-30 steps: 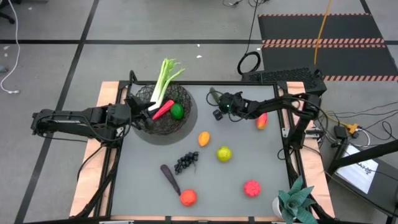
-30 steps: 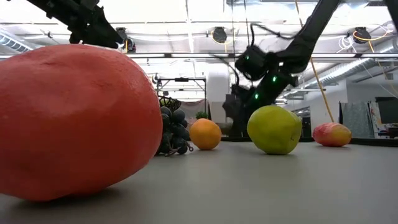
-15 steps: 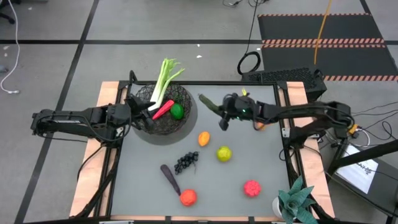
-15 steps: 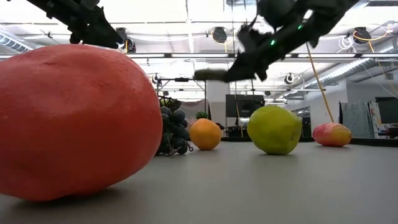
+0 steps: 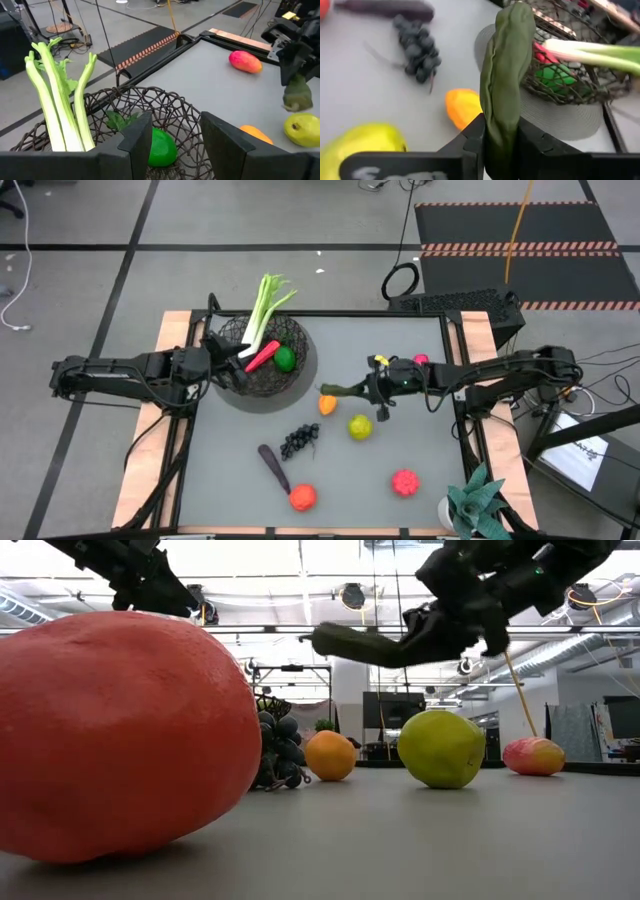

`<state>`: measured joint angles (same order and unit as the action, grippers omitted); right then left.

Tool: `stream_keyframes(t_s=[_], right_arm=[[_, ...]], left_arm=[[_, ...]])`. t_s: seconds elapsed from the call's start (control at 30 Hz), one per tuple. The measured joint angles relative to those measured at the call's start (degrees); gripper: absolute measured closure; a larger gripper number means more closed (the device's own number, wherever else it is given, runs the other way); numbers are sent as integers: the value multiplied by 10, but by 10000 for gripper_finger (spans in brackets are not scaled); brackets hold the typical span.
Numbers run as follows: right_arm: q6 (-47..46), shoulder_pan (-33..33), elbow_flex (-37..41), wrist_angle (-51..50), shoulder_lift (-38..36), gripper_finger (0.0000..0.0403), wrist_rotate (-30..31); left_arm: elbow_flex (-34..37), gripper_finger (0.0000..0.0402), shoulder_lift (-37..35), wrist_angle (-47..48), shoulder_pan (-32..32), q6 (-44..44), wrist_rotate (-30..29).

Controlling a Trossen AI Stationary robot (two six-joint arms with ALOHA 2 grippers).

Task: Build produce basket
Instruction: Put the green chilli into the wire basket

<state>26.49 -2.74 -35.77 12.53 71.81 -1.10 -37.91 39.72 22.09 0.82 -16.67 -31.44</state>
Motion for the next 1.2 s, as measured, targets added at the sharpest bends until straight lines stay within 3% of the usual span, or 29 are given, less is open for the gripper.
stream_keyframes(t_s=[0.13,0.27,0.4,0.77,1.0,1.2], right_arm=[[60,2,12,1,0,341,-5],[36,2,18,31,0,342,-5],[-50,2,30,101,0,342,-5],[-428,5,33,204,0,342,-4],[-478,31,34,267,16,342,73],[-476,36,34,290,22,342,86]], left_arm=[[0,233,0,-1,0,-2,0],[0,233,0,-1,0,-3,0],[0,233,0,-1,0,-3,0],[0,234,0,-1,0,-3,0],[0,234,0,-1,0,-5,1],[0,234,0,-1,0,-11,1]])
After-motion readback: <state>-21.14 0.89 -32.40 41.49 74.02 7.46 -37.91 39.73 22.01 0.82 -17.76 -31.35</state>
